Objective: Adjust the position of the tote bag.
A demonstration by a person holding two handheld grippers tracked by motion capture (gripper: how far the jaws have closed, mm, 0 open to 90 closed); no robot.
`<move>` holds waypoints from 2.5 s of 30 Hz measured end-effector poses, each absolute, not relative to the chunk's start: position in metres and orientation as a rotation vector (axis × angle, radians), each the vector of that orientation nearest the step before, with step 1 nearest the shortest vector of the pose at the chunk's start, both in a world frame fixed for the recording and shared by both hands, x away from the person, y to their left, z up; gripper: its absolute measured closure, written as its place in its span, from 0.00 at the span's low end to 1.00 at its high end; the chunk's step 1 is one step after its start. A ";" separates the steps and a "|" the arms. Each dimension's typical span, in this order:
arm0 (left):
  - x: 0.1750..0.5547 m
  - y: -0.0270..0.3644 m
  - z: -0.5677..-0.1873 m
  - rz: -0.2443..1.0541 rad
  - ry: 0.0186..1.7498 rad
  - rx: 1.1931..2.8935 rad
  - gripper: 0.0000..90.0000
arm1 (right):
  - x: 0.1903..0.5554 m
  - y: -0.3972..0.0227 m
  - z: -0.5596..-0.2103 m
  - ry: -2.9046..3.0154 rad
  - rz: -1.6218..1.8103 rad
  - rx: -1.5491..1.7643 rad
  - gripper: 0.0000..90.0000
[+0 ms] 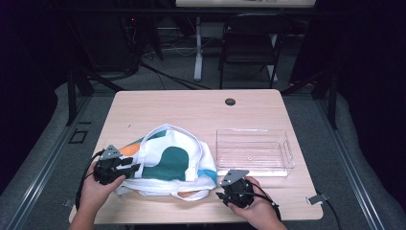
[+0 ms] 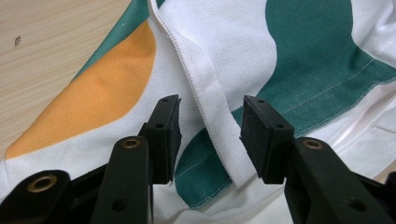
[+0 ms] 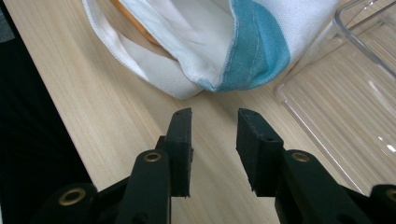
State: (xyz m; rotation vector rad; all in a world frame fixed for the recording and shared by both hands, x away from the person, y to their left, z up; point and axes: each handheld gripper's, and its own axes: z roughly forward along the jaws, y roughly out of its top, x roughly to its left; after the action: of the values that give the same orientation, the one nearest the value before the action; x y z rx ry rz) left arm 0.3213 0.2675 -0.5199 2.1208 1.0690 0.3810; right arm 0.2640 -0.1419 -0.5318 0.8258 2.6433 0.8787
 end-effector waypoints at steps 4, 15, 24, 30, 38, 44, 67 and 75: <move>0.320 0.267 -0.517 0.390 1.061 2.124 0.64 | 0.265 -0.143 -0.533 2.646 0.906 0.845 0.73; 0.317 0.264 -0.514 0.390 1.052 2.148 0.61 | 0.264 -0.139 -0.533 2.648 0.939 0.831 0.74; 0.320 0.261 -0.520 0.367 1.088 2.152 0.61 | 0.266 -0.139 -0.535 2.650 0.949 0.821 0.74; 0.322 0.258 -0.527 0.356 1.099 2.180 0.61 | 0.268 -0.140 -0.536 2.649 0.952 0.823 0.74; 0.324 0.257 -0.530 0.320 1.115 2.169 0.63 | 0.267 -0.139 -0.536 2.643 0.947 0.814 0.74; 0.324 0.257 -0.531 0.298 1.114 2.173 0.66 | 0.267 -0.139 -0.536 2.636 0.953 0.809 0.74; 0.320 0.253 -0.527 0.359 1.077 2.213 0.86 | 0.266 -0.138 -0.535 2.629 0.953 0.790 0.75; 0.319 0.253 -0.524 0.361 1.059 2.232 0.94 | 0.266 -0.138 -0.535 2.624 0.959 0.783 0.75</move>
State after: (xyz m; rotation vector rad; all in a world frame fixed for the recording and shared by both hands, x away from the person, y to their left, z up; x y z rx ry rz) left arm 0.3194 0.2528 -0.5243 2.2316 1.0585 0.3611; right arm 0.2659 -0.1376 -0.5346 0.7833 2.6240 0.9592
